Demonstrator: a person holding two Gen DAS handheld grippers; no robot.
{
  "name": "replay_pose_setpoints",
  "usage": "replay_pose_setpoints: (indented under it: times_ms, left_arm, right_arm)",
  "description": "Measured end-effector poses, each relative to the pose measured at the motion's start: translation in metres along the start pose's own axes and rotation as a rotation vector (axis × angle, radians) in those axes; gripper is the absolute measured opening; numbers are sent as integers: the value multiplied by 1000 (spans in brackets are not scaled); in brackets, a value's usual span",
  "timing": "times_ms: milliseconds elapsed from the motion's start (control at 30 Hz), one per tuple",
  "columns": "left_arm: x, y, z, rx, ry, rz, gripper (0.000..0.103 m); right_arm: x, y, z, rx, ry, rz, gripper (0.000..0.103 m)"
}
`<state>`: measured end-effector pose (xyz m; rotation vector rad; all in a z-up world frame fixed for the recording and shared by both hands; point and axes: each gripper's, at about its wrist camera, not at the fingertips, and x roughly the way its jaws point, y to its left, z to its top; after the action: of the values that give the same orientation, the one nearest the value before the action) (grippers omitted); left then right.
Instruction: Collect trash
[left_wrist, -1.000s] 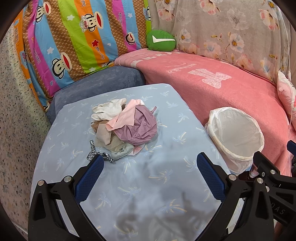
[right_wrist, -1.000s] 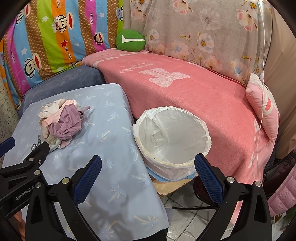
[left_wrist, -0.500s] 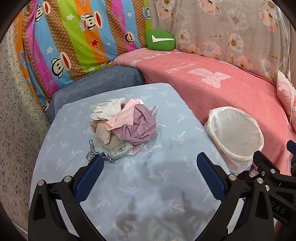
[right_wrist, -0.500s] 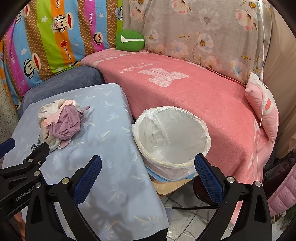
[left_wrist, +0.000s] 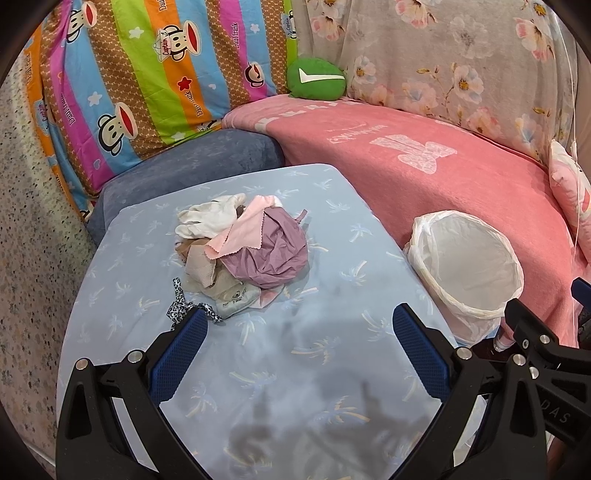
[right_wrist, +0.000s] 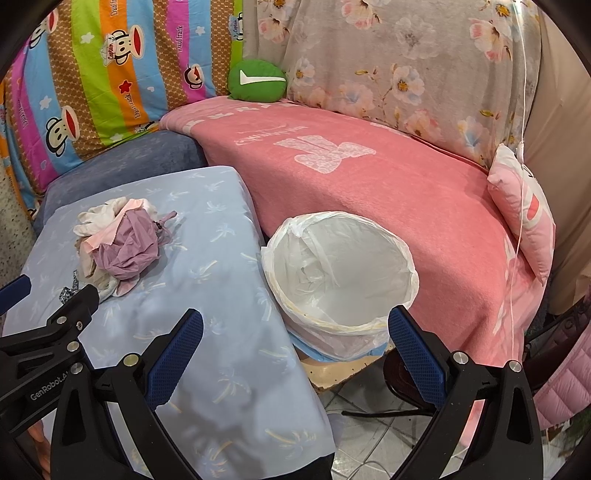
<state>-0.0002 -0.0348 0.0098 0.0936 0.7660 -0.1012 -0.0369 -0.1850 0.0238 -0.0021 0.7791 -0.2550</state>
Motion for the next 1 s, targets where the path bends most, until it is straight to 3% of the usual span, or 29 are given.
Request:
replay_pose_setpoints:
  times_ms: [533, 1000]
  left_arm:
    - [8, 10, 0, -8, 29, -46, 96]
    - [32, 50, -3, -25, 57, -32, 96]
  right_arm:
    - [1, 0, 1, 13, -3, 0, 97]
    - [14, 35, 14, -2, -18, 15, 97]
